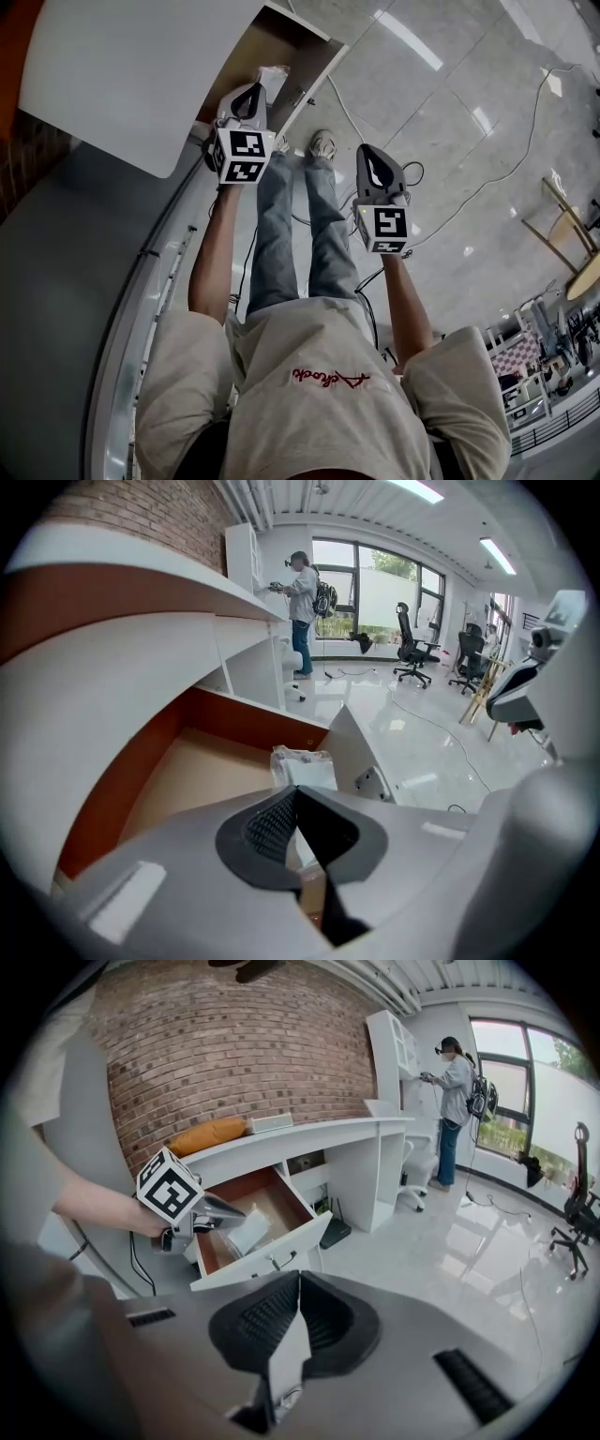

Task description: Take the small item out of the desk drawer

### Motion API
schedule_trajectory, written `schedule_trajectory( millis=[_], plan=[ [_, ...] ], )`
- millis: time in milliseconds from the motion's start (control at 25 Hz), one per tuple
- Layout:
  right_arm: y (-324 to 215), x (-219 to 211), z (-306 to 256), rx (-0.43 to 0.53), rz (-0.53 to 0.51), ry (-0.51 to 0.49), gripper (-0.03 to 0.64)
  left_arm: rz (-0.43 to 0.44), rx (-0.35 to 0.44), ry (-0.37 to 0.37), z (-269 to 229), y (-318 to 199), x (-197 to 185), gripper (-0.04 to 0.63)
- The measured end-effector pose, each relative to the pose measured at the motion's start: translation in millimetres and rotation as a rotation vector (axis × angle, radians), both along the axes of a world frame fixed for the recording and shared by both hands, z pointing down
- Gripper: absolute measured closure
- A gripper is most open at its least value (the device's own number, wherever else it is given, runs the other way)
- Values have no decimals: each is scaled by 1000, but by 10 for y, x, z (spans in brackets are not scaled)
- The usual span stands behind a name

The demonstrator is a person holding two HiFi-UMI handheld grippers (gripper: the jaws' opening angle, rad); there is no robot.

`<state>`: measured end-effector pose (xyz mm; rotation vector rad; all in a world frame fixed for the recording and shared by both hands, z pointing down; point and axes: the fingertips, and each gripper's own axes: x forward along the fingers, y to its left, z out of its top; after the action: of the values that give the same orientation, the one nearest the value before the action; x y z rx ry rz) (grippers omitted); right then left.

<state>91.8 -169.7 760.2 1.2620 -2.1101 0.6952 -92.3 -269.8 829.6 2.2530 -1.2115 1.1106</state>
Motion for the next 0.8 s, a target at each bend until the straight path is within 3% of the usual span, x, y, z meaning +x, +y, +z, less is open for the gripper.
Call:
schedule_trajectory(
  millis=[320,800],
  plan=[
    [21,-150,-83,17,-18,-1,604,-38,54,60,-477,257,-96,586],
    [-25,-270,-437,64,-34,4,604,-58,49,139,-971,810,-35,586]
  ],
)
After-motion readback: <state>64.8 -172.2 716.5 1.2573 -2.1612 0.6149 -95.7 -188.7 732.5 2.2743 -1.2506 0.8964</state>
